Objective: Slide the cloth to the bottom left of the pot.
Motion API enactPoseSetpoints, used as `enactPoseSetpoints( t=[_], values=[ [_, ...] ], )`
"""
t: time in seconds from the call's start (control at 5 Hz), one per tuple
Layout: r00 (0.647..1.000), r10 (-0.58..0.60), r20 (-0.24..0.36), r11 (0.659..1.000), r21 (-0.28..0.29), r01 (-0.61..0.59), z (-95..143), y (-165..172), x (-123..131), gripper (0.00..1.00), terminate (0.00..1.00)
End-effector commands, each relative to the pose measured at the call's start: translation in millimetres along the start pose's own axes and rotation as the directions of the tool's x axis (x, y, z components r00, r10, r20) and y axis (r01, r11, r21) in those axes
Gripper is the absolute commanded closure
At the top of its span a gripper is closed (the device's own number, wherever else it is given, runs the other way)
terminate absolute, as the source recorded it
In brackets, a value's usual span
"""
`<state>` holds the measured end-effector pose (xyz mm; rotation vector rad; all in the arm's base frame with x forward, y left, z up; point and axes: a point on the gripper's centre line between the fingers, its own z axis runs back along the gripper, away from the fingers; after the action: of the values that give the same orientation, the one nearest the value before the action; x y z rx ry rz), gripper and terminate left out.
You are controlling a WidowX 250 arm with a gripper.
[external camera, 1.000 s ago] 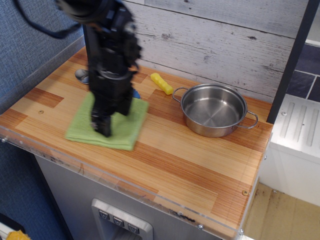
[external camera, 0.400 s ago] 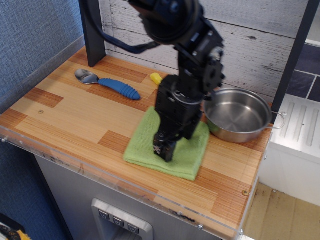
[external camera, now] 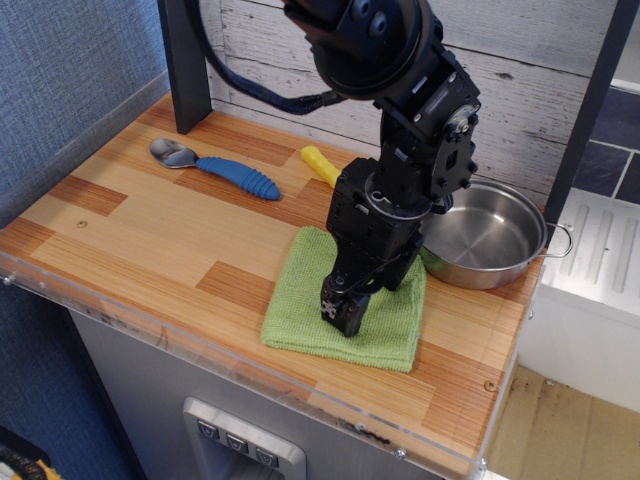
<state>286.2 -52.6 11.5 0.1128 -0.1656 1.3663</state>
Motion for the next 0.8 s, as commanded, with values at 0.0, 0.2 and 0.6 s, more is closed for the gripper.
enactPoseSetpoints(
  t=[0.0,0.2,0.6],
  values=[
    [0.999,0.043,0.024,0.995,-0.091,-0.04,31,-6,20,0.0,0.0],
    [0.997,0.061,0.052,0.992,-0.111,-0.055,48,-10,28,0.0,0.0],
    [0.987,0.127,0.103,0.974,-0.202,-0.104,92,-1,34,0.0,0.0]
  ],
)
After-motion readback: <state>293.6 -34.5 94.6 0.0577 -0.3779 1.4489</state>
